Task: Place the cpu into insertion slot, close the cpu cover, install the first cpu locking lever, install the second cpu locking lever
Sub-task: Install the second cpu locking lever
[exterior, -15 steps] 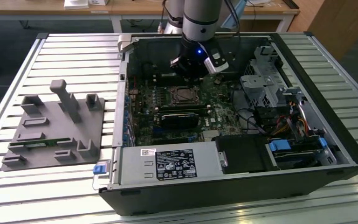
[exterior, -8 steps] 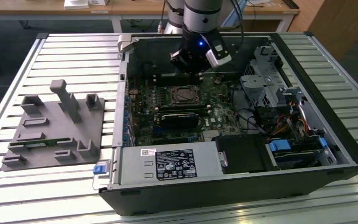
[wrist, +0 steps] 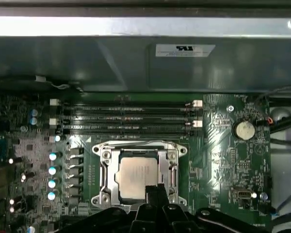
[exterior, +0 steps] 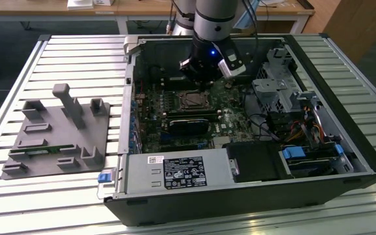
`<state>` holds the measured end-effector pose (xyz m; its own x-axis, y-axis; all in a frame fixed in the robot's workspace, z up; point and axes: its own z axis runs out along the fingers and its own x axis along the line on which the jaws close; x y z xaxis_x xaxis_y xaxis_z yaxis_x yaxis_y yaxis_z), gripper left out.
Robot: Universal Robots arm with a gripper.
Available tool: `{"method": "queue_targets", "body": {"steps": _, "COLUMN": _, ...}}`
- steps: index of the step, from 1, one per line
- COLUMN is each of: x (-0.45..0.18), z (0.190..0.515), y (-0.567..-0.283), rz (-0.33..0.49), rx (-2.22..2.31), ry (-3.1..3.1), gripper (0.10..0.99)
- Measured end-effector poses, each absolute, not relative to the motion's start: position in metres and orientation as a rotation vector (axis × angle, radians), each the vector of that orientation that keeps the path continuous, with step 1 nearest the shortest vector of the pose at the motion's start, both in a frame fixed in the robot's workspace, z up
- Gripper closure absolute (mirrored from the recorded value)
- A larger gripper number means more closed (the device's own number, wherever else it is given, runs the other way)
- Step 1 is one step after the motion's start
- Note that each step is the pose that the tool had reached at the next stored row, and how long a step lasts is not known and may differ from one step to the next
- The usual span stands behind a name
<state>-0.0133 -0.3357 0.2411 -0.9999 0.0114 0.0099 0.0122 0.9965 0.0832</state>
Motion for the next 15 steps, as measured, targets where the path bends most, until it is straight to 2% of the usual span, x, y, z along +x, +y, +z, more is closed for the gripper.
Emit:
{"method": "queue_targets", "body": {"steps": 3, "x": -0.013, "z": 0.241, "y": -0.341, "rz": -0.198, "rx": -0.018, "ry": -3.126, "gripper": 0.98}}
{"method": "queue_targets", "body": {"steps": 15, "x": -0.013, "z": 0.235, "y": -0.364, "rz": -0.196, "rx": -0.02, "ry": -3.106, "gripper": 0.98}}
